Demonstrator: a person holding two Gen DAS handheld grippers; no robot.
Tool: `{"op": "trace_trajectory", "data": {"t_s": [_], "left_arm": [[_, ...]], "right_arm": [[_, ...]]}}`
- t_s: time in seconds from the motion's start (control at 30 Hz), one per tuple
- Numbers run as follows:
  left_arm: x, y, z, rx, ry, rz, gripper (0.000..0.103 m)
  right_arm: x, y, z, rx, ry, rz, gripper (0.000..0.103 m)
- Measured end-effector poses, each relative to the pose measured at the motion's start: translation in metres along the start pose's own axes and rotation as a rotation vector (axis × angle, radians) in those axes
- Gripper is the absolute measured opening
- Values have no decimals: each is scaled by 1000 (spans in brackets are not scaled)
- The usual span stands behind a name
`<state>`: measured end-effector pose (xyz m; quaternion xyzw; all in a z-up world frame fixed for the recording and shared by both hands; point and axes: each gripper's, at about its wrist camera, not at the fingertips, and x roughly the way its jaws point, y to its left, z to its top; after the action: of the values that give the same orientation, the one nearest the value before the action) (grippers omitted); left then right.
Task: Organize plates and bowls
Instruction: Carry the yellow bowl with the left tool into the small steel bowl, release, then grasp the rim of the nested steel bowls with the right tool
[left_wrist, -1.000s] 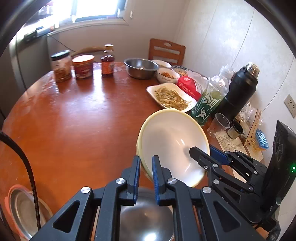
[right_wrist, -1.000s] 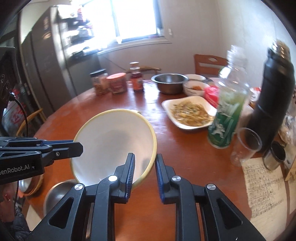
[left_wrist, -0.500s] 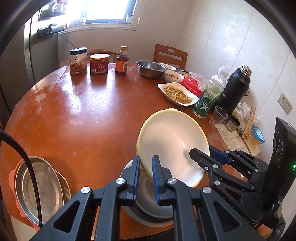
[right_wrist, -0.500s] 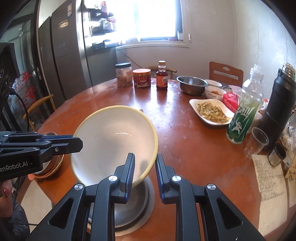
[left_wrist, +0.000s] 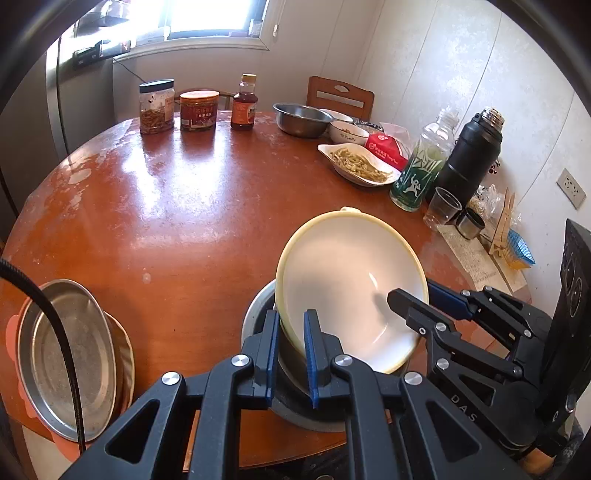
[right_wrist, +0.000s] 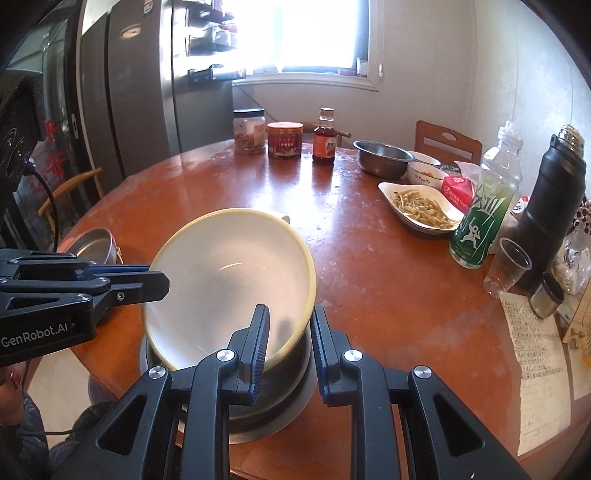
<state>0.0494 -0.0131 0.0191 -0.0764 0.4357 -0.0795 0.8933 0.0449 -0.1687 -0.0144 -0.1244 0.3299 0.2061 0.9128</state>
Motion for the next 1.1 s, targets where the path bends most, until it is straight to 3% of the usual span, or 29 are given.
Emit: {"op": "trace_trajectory", "data": {"t_s": [0.43,0.83,0.93,1.1], "left_arm": [[4,-2,-10,17,23,0,13],[-10,12,-7,-20,9,16,14],[-17,19,-7,-41,-5,24,20],[-26,38,-9,-87,-14,42,25]], "right_arm": [[2,2,-7,-26,3,3,27],[-11,-14,-2,61,-24,57,35],[-15,-26,-2,111,-27,65,45],[-20,-46,-10,143,-4,46,47]]}}
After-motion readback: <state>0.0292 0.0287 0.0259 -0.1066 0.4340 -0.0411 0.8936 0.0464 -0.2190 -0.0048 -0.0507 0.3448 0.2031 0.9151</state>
